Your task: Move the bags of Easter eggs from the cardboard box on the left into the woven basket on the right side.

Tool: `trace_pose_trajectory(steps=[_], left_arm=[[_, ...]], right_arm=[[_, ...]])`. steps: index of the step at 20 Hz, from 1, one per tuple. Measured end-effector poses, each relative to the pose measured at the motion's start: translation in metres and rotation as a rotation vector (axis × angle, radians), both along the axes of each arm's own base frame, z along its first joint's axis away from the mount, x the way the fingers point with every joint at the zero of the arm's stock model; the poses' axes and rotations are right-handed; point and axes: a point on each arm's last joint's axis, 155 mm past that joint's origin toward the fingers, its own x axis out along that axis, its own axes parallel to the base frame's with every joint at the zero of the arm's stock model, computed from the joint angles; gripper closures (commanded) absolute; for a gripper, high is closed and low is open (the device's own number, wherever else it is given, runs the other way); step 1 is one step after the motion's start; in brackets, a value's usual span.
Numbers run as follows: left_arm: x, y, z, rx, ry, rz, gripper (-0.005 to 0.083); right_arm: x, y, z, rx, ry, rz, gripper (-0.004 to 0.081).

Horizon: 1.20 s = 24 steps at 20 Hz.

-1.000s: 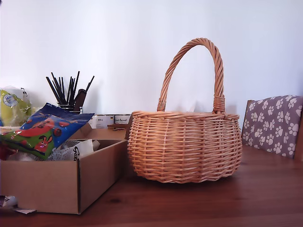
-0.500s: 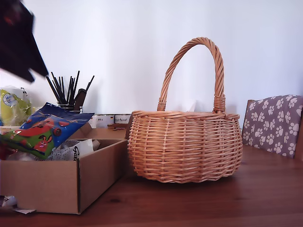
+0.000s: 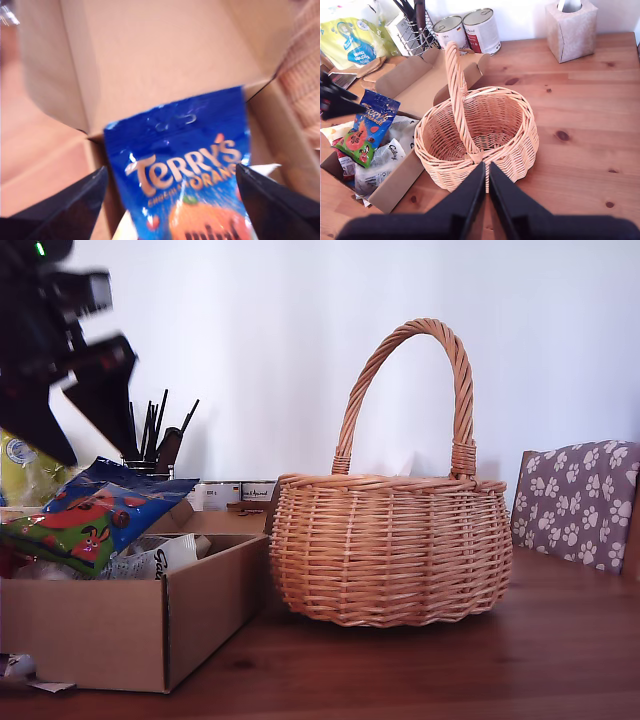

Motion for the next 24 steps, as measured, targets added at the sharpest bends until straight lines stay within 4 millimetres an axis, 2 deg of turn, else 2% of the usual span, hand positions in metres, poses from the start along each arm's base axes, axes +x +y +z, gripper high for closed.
trace_pose_trajectory(steps=[2, 5, 8, 9, 10, 12, 13, 14, 19, 24], left_arm=[[0.003, 0.001, -0.014, 0.012, 0.030, 0.004, 0.0026], [0.004, 0.005, -0.023, 0.012, 0.053, 0.017, 0.0027], [-0.013, -0.002, -0.038, -0.032, 0.162, -0.005, 0.0061], [-0.019, -0.005, -0.043, -0.050, 0.194, -0.014, 0.0120], [-0.021, -0.008, -0.043, -0.071, 0.208, -0.023, 0.0220], [-0.024, -0.014, -0.041, -0.108, 0.218, -0.040, 0.0536], [-0.024, -0.016, -0.041, -0.117, 0.218, -0.045, 0.0659], [-0.024, -0.017, -0.040, -0.123, 0.218, -0.048, 0.0720], [-0.028, -0.016, -0.036, -0.117, 0.243, -0.055, 0.0724], [-0.022, -0.018, 0.015, -0.109, 0.232, -0.076, 0.0725]], right_arm=[[0.002, 0.000, -0.002, 0.000, 0.010, 0.000, 0.0783], [0.002, 0.000, -0.003, -0.001, 0.013, 0.000, 0.0783], [0.002, 0.000, -0.003, -0.001, 0.013, 0.000, 0.0783], [0.002, 0.000, -0.003, -0.001, 0.013, 0.000, 0.0783], [0.002, 0.000, -0.003, -0.001, 0.012, 0.000, 0.0783], [0.002, 0.000, -0.002, -0.001, 0.011, 0.000, 0.0783], [0.003, 0.000, -0.002, -0.001, 0.011, 0.000, 0.0783], [0.002, 0.000, -0.002, -0.001, 0.011, 0.000, 0.0783], [0.002, 0.000, -0.002, -0.001, 0.011, 0.000, 0.0783], [0.002, 0.000, -0.003, -0.001, 0.012, 0.000, 0.0783]])
